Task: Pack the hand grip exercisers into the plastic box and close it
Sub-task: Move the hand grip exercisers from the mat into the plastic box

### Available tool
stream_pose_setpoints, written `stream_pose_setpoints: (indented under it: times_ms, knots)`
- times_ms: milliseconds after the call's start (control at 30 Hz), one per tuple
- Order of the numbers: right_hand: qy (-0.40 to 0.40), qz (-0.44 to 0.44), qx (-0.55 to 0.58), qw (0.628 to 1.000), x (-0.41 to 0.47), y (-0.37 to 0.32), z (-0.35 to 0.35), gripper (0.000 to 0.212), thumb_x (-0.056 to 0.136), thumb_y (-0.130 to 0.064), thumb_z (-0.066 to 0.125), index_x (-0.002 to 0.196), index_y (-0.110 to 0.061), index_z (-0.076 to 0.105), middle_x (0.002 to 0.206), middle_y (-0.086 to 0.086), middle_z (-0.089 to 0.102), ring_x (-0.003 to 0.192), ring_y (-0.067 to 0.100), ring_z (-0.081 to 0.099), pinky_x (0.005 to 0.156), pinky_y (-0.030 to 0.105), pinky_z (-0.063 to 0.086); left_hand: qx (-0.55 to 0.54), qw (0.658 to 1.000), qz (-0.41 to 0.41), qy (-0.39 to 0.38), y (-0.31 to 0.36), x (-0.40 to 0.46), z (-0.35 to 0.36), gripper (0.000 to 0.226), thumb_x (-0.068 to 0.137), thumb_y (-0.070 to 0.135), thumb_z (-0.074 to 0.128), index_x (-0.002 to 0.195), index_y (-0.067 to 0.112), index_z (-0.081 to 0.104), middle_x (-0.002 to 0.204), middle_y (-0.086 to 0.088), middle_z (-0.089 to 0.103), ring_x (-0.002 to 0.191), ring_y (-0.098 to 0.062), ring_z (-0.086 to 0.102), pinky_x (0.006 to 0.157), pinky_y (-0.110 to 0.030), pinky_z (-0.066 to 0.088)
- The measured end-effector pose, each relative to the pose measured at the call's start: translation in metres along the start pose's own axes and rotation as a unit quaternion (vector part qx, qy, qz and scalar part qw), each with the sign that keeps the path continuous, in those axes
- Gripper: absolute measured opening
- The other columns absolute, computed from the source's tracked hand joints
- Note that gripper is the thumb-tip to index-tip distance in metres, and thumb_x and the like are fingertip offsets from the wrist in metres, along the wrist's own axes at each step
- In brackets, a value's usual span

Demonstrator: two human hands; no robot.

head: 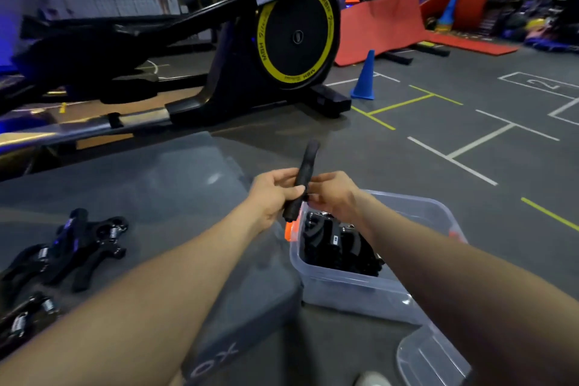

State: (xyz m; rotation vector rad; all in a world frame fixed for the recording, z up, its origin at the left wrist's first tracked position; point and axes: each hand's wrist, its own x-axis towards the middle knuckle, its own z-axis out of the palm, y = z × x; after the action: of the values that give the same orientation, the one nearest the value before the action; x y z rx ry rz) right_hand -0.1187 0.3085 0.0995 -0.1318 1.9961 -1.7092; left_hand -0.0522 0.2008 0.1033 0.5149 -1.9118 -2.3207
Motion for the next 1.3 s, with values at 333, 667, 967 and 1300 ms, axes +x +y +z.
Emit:
stream_pose_setpoints:
  times_ms: [333,667,967,1300]
  knots:
    - [0.026,0.057,0.160,0.985,-0.002,0.005,-0.069,0.016,0.095,-0.009,0.049,0.091,0.004,0.056,0.061,0.014,0.062,0.049,0.022,0.060,0.047,0.023,0.055,0.101,0.994,0.016,-0.032,-0.039,0.035,0.075,0.056,0.078,-0.016,0.062,0.130,-0.002,0.050,0.130,-0.017,0.058,0.122,-0.024,0.055,0.094,-0.022,0.044]
    - [0.034,0.092,0.105,0.990,0.025,0.040,-0.127,0.015,0.095,0.002,0.044,0.089,-0.002,0.057,0.069,0.008,0.067,0.056,0.015,0.068,0.053,0.026,0.054,0.349,0.937,0.005,0.026,-0.061,0.064,0.093,0.048,0.088,0.018,0.062,0.133,0.008,0.050,0.135,-0.006,0.054,0.124,-0.021,0.052,0.103,-0.025,0.037]
    - [0.076,0.076,-0.003,0.994,0.034,0.064,-0.149,0.004,0.088,-0.001,0.058,0.089,-0.004,0.061,0.073,0.007,0.058,0.061,0.014,0.058,0.059,0.023,0.052,0.344,0.938,-0.039,0.028,-0.091,0.087,0.116,0.009,0.082,0.016,0.069,0.089,0.011,0.070,0.085,-0.007,0.068,0.083,-0.022,0.063,0.088,-0.034,0.052]
    - [0.223,0.030,-0.116,0.967,0.048,0.106,-0.182,0.037,0.074,0.001,0.073,0.109,-0.007,0.067,0.091,0.005,0.067,0.080,0.027,0.066,0.072,0.042,0.059,0.313,0.949,-0.026,0.024,-0.123,0.108,0.170,0.009,0.081,0.024,0.071,0.085,0.017,0.067,0.085,0.001,0.067,0.084,-0.019,0.062,0.087,-0.028,0.046]
